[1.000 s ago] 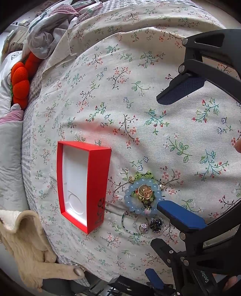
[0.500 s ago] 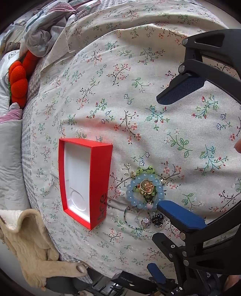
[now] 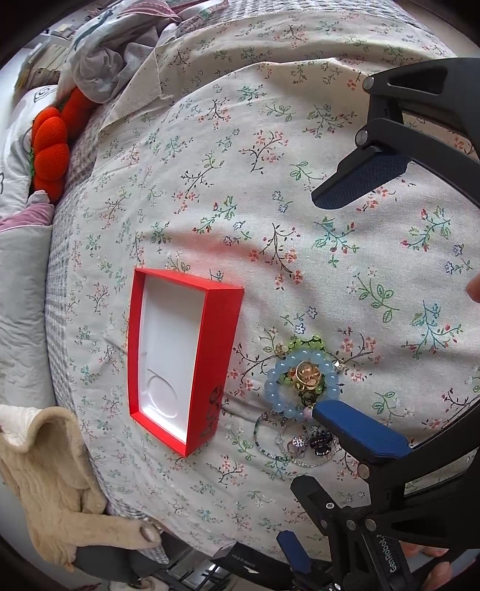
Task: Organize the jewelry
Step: 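Grasp the green beaded bracelet with the left tool while the right tool grasps the blue bead bracelet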
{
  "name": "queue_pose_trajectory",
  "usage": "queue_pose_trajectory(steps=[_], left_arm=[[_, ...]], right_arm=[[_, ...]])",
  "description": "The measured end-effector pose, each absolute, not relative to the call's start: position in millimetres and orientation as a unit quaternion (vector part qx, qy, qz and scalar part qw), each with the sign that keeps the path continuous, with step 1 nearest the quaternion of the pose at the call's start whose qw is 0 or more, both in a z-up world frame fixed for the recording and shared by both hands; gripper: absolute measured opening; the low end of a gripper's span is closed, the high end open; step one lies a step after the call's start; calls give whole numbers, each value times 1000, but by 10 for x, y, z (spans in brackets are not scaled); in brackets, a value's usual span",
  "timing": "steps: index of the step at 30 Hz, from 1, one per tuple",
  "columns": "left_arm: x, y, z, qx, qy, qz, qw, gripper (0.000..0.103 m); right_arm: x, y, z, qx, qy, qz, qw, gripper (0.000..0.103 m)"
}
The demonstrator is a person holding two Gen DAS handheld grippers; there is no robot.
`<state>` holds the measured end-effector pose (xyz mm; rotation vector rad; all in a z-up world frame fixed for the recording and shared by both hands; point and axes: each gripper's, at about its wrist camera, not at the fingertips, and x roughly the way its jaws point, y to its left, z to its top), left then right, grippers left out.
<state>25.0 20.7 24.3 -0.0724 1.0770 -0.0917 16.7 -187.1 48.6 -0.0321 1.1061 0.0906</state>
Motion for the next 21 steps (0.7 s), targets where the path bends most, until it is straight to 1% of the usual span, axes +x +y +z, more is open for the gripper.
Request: queue_pose_trajectory(steps=[2,5,7,8,10,11,12,13,14,15,16,18,19,21], left_arm=[[336,230,244,-34,519,-55,852,102],[456,258,217,-36,531,-69,844,98],[541,285,156,-47,543,-89,833,89],[572,302,125,-55,549,-98,828,81],[636,336,45,-68,559,-109,820,77],[663,341,16,-71,560,-111,818,72],[684,348,-16,-73,563,-113,815,63],[711,356,-57,-76,568,-115,811,59],[723,357,-84,-79,571,-118,809,53],[741,359,-108,-84,572,-121,807,50],[759,364,-126,-89,573,-123,806,48],[796,375,-148,-96,572,-126,805,38],[810,372,-156,-98,571,-126,805,36],[835,372,-178,-99,570,-119,807,30]], right_arm=[[225,-1866,482,-12,529,57,847,103],[330,-1893,440,3,538,75,839,103],[410,-1930,397,12,543,85,835,102],[450,-1953,381,16,542,89,835,100],[522,-1987,346,22,540,100,835,96],[559,-1997,322,24,541,105,834,92],[590,-2001,287,28,543,109,832,88],[616,-2003,245,34,548,114,828,85],[639,-2002,202,45,555,123,822,78],[658,-1999,156,60,564,136,812,70],[674,-1991,117,75,570,150,804,67],[700,-1964,75,91,575,168,796,55],[713,-1954,63,98,575,175,793,52],[741,-1940,42,111,575,183,790,40]])
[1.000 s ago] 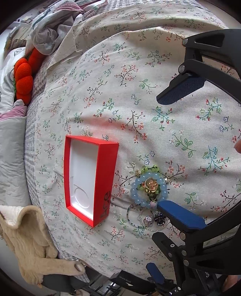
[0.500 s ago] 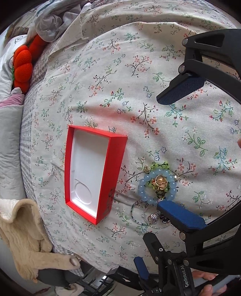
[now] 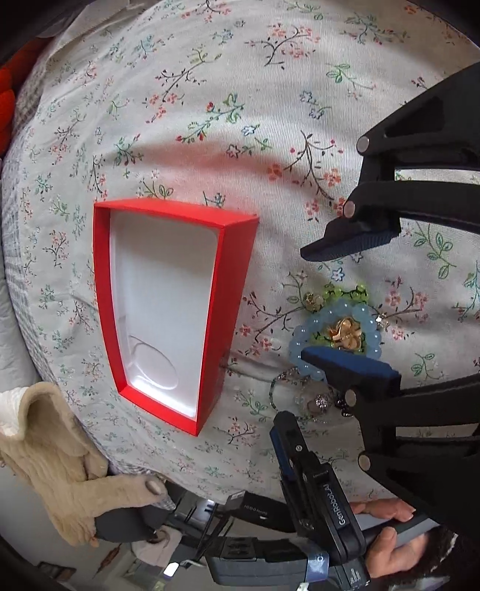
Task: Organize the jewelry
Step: 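Grasp the green beaded bracelet with the left tool while the right tool grasps the blue bead bracelet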
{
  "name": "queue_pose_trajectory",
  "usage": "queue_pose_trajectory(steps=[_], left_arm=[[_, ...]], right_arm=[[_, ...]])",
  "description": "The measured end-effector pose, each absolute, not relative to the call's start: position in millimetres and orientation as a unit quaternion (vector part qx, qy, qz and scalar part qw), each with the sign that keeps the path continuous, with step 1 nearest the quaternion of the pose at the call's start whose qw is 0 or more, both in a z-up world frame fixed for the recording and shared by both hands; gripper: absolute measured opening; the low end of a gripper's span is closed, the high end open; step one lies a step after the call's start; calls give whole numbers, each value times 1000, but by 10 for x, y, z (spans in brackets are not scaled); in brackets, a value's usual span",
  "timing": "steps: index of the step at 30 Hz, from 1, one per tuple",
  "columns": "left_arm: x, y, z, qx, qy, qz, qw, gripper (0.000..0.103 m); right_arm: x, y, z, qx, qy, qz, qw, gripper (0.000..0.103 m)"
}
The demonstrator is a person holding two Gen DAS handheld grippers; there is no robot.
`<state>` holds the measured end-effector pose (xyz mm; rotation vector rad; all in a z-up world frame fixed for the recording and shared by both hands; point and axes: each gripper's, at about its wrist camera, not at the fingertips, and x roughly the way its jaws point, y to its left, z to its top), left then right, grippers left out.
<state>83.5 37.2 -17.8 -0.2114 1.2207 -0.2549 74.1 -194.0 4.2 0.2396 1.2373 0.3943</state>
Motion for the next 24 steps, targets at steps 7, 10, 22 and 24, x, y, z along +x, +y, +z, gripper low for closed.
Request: queue_pose_trajectory(steps=[7,10,22,24], left_arm=[[956,334,-273,-101,579,-115,801,14],[986,321,-282,-101,581,-117,799,10],[978,255,-283,-70,579,-111,805,0],[971,237,-265,-67,577,-112,806,0]], right_arm=[[799,-1847,-29,122,575,196,785,28],[821,-1831,-71,118,579,200,781,25],[835,-1608,-135,59,580,206,786,11],[823,-1586,-105,50,575,206,790,0]])
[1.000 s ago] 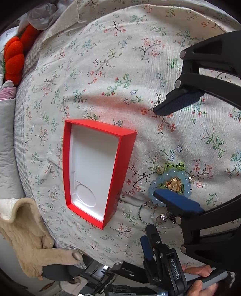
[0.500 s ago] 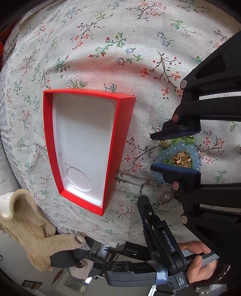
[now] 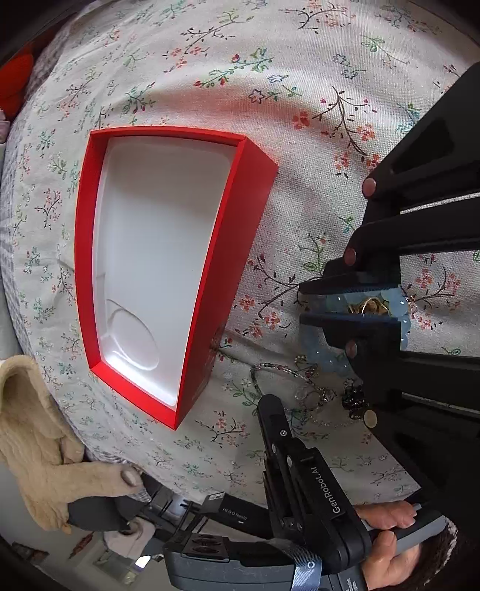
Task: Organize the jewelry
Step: 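Grasp the green beaded bracelet with the left tool while the right tool grasps the blue bead bracelet, then carry both bracelets into the red box and open both tools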
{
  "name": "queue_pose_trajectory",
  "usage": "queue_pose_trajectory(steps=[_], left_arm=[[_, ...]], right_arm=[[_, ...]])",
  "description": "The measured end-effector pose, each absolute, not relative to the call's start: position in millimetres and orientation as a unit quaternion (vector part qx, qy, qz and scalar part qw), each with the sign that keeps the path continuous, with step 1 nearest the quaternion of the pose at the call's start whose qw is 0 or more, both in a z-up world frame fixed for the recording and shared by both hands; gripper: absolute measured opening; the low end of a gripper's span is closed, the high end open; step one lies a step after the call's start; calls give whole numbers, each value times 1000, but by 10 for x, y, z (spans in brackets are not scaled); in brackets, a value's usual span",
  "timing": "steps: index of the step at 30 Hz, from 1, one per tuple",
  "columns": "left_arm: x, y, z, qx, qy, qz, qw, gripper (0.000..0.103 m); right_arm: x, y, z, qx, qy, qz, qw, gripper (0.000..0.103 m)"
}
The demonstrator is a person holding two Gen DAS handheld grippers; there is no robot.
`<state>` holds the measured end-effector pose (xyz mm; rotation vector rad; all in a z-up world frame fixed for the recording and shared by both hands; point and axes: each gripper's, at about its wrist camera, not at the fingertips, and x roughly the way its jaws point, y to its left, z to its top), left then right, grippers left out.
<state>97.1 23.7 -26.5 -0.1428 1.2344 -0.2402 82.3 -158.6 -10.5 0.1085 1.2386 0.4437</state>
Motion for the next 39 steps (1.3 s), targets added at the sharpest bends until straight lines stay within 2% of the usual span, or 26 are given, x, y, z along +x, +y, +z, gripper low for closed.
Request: queue_pose_trajectory(steps=[11,13,14,15,17,22,24,29,31,39], left_arm=[[898,255,-18,-62,546,-114,828,0],[895,256,-18,-61,547,-111,828,0],[896,255,-25,-60,548,-109,827,0],[895,256,-31,-59,549,-106,827,0],[875,300,-32,-59,550,-105,826,0],[863,307,-42,-55,552,-106,825,0],[864,305,-65,-53,555,-105,823,0],[882,297,-147,-47,565,-99,817,0],[881,285,-149,-47,566,-99,817,0],[810,288,94,-60,537,-113,834,0]], right_arm=[[731,-1632,156,48,548,206,810,0],[739,-1604,144,38,553,199,808,5],[733,-1584,132,28,557,202,805,11],[723,-1557,124,17,558,200,805,32],[692,-1502,123,-6,554,196,809,52],[706,-1398,35,-40,561,197,803,50],[732,-1345,-27,-54,565,194,800,40],[764,-1212,-178,-94,566,189,797,28],[769,-1218,-145,-92,560,190,801,13],[702,-1412,201,-28,537,206,818,12]])
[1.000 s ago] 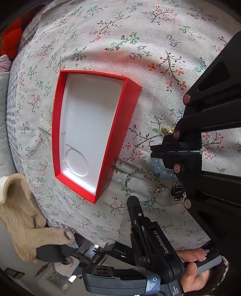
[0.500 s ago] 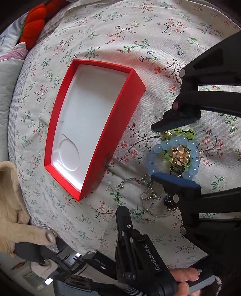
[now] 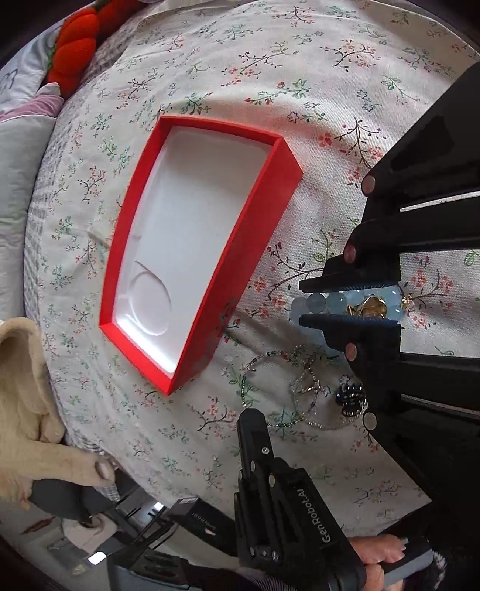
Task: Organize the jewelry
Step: 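Carry both bracelets into the red box and open both tools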
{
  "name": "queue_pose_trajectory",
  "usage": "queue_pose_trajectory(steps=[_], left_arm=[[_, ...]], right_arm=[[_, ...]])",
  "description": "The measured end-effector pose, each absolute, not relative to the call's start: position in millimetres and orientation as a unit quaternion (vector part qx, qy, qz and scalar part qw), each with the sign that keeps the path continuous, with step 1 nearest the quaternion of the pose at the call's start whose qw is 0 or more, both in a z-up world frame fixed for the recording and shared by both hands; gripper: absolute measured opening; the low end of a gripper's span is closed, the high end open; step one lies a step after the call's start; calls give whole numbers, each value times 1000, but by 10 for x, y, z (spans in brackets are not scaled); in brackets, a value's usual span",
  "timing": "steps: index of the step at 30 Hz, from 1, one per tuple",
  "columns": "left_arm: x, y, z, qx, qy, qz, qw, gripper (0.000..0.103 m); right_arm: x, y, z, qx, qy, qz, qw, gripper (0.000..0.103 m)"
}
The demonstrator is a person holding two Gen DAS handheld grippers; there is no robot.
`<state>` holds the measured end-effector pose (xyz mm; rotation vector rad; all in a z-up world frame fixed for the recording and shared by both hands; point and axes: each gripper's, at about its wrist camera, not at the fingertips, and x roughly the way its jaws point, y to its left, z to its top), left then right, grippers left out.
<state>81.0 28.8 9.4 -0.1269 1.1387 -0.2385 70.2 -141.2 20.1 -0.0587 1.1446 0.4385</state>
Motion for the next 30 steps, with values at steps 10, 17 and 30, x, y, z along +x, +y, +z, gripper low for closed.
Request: queue_pose_trajectory(steps=[10,17,30], left_arm=[[716,286,386,-82,504,-127,851,0],[755,239,631,-112,467,-145,865,0],[1122,-10,732,-216,392,-214,868,0]], right_arm=[[549,-1546,671,18,492,215,843,12],[563,-1697,991,55,450,199,869,12],[815,-1929,1198,99,396,137,902,12]])
